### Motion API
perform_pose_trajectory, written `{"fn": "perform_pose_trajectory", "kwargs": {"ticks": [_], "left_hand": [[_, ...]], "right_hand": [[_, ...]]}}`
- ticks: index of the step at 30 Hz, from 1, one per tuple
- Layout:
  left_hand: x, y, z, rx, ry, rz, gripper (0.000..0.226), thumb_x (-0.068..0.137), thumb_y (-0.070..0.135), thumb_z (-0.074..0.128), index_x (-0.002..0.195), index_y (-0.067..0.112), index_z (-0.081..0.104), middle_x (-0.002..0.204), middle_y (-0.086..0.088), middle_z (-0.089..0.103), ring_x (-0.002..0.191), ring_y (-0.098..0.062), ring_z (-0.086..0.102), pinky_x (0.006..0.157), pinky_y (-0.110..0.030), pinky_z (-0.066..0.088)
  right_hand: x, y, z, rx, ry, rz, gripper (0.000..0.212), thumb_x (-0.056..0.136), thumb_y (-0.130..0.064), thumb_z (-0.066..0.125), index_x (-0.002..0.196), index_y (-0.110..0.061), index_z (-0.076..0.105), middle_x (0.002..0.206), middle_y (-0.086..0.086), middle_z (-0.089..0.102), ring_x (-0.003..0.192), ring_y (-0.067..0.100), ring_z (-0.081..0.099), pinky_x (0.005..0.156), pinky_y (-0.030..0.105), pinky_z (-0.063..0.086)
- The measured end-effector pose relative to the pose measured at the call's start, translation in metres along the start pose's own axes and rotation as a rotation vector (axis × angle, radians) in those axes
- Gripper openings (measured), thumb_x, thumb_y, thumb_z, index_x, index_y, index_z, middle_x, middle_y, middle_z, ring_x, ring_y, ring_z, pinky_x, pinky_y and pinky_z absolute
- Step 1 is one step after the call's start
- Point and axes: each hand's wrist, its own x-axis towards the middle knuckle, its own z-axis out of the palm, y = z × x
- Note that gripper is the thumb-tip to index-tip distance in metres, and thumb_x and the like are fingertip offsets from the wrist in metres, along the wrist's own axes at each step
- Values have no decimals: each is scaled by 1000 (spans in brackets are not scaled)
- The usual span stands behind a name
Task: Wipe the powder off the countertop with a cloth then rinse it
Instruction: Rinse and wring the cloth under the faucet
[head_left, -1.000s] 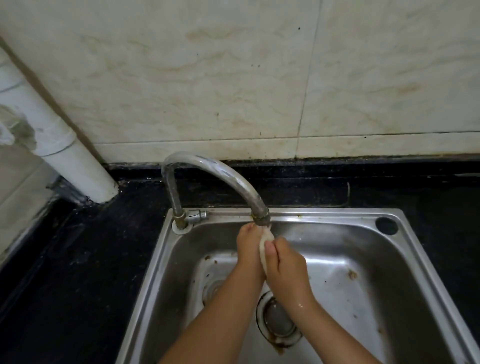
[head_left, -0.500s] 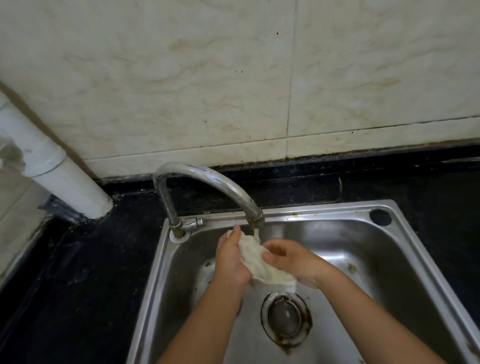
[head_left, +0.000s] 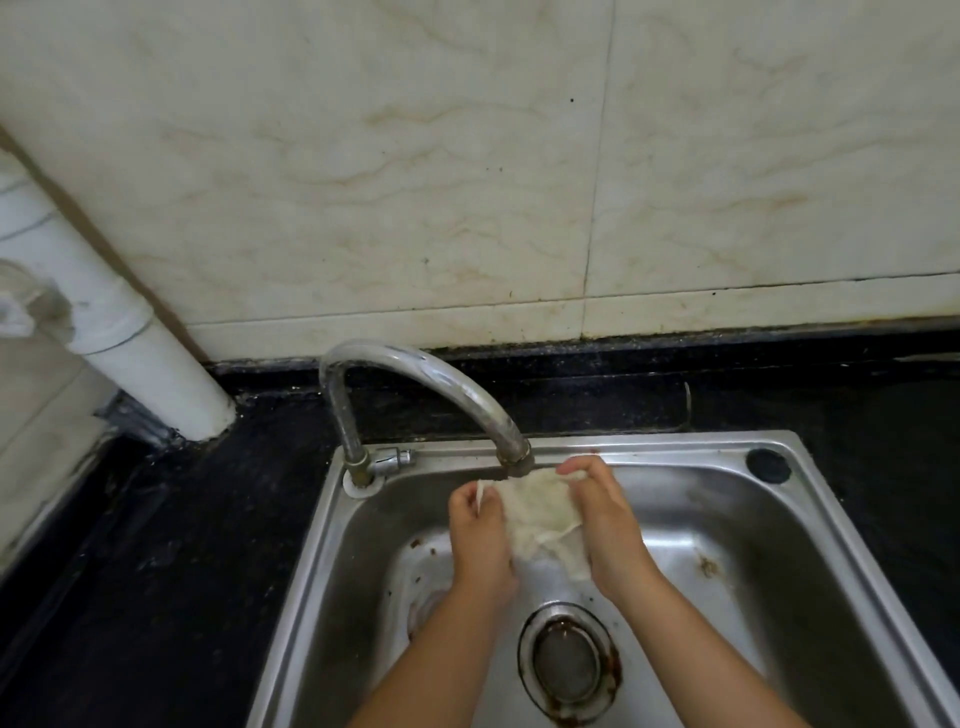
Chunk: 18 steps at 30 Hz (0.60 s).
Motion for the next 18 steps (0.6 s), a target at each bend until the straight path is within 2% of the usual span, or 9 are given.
{"fn": "perform_pose_trajectory", "kwargs": {"ticks": [2,3,5,6,9,12,13,15,18], "left_hand": [[5,-2,1,36,29,-9,9,97,10,38,98,12,46,88,-9,55,82,-23,55,76,-38,48],[6,-2,2,28,33,-29,10,97,12,37,95,12,47,87,-11,56,79,-23,55,72,-35,48],[5,2,4,-79,22,-107,21,99,19,35,86,9,49,80,-13,55,69,-21,53,62,-30,45],[3,4,6,-157,3,-169,28,99,25,35,82,8,50,75,-13,54,66,-21,53,60,-30,45],[-2,-3,6,-249,-84,-315,40,97,38,35,78,9,55,63,-7,60,66,-20,56,65,-29,47],[-6,-11,2,-161,-147,-326,39,94,42,36,85,11,57,74,-5,62,72,-19,59,74,-32,47],[-6,-11,0,-184,-170,-321,39,94,40,37,85,9,57,71,-6,64,68,-19,61,73,-32,49],[-4,-2,-1,-143,-133,-295,40,96,36,36,83,5,58,64,-6,64,56,-14,63,60,-23,52],[0,8,1,-25,-38,-221,40,95,40,40,86,5,58,74,-8,61,64,-17,60,58,-26,49]], "right_hand": [[-10,5,4,-305,-25,-164,27,95,-12,46,72,-26,42,71,-6,48,65,5,45,52,7,37],[-15,8,6,-481,-66,-254,25,94,-22,48,72,-31,38,71,-11,46,64,0,44,55,6,37],[-19,17,11,-772,-206,-321,23,93,-34,41,72,-35,31,72,-17,40,65,-4,41,59,8,36],[-18,20,12,-869,-251,-306,25,96,-32,38,73,-34,31,73,-17,38,65,-4,39,59,9,35],[0,22,7,-933,-156,-244,19,100,-24,32,84,-17,39,81,-4,48,69,7,45,54,17,33],[16,22,5,-1044,-179,-170,19,101,-24,30,90,-13,42,94,10,58,83,17,53,62,21,30],[17,23,6,-1059,-175,-159,20,101,-24,31,93,-12,46,96,12,60,85,20,55,62,21,29],[13,21,5,-971,-146,-146,20,100,-21,35,91,-9,49,91,11,59,80,19,52,54,19,29],[-2,11,4,-906,-152,-238,28,99,-20,37,71,-23,34,72,-3,47,69,15,46,51,12,33]]}}
